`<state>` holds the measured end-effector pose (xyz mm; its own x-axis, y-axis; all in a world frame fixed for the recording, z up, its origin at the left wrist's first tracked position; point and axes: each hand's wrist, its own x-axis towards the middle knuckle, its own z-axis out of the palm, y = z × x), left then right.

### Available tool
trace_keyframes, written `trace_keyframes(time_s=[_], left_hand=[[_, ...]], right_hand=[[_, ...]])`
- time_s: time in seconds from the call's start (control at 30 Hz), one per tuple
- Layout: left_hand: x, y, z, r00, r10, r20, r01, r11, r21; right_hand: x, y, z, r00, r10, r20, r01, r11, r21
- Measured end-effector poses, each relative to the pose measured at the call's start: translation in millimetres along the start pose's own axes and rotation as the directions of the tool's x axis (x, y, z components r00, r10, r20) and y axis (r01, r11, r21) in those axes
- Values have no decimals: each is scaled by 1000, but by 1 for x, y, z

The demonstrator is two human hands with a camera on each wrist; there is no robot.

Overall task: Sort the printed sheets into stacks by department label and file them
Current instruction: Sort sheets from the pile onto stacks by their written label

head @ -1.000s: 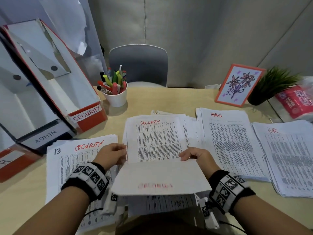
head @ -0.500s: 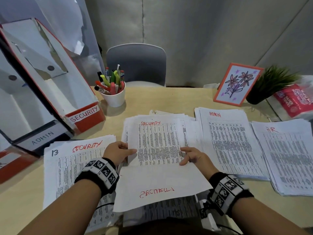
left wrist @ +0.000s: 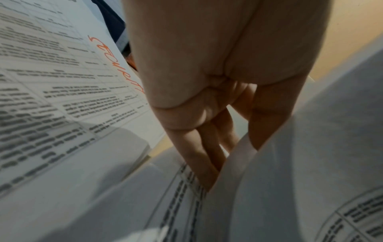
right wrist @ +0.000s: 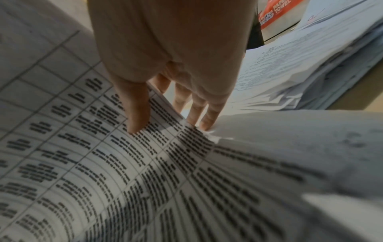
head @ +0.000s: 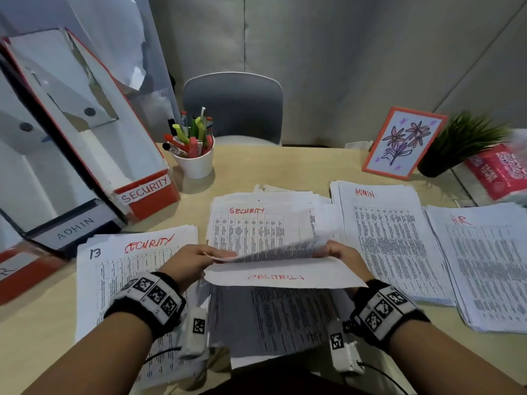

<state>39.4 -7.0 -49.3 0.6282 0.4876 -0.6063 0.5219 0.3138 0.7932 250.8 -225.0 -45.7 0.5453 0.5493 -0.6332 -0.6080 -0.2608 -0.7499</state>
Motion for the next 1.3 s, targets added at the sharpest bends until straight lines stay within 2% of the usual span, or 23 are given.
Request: trace_keyframes(time_s=[0.03,0.1,0.17,0.23,0.3,0.37,0.5,0.63,0.7,0.8,0.9,0.97,1.1,1.2,1.3], left_hand=[[-1,0,-1,1000,-19,18,19,1000,-20],[-3,0,-1,998,-52,25,53,997,-50],[-4,0,0,997,-63,53,68,993,-96],[-6,0,0,991,-58,119,75,987,-140],[-7,2,-1,981,-33,192,53,993,-103],[-11,9,2,978,-15,207,18,1000,-15],[-13,22,11,991,107,75,-116,985,127],[-16,36,16,973,227,-39,-220,966,139],[-21,47,17,943,308,-130,-291,948,130],[-32,67,19,873,436,-220,-427,900,89],[-47,81,23,816,516,-261,-524,851,42],[-53,81,25,805,535,-257,-545,838,37],[-55,61,29,806,549,-221,-529,836,149],[-53,48,31,820,532,-210,-491,843,219],[-49,41,32,839,493,-230,-453,867,208]], right_hand=[[-1,-2,1,999,22,-41,-22,1000,-11],[-1,0,3,996,-15,-85,10,998,-63],[-1,6,4,984,-148,-94,127,972,-200],[-4,9,6,966,-251,-67,208,903,-377],[-7,7,10,961,-265,-83,209,887,-411],[-4,6,12,953,-276,-124,199,881,-429],[-1,3,15,948,-260,-184,168,898,-407],[-14,-15,25,923,-338,-182,252,890,-379],[-28,-29,32,883,-442,-156,356,849,-390],[-45,-50,41,777,-624,-87,517,710,-478],[-53,-56,45,728,-686,-20,620,669,-409],[-55,-52,45,740,-672,35,619,659,-428],[-50,-30,38,825,-564,40,512,715,-476],[-48,-24,38,834,-548,66,504,709,-493],[-45,-25,39,854,-513,93,488,724,-488]])
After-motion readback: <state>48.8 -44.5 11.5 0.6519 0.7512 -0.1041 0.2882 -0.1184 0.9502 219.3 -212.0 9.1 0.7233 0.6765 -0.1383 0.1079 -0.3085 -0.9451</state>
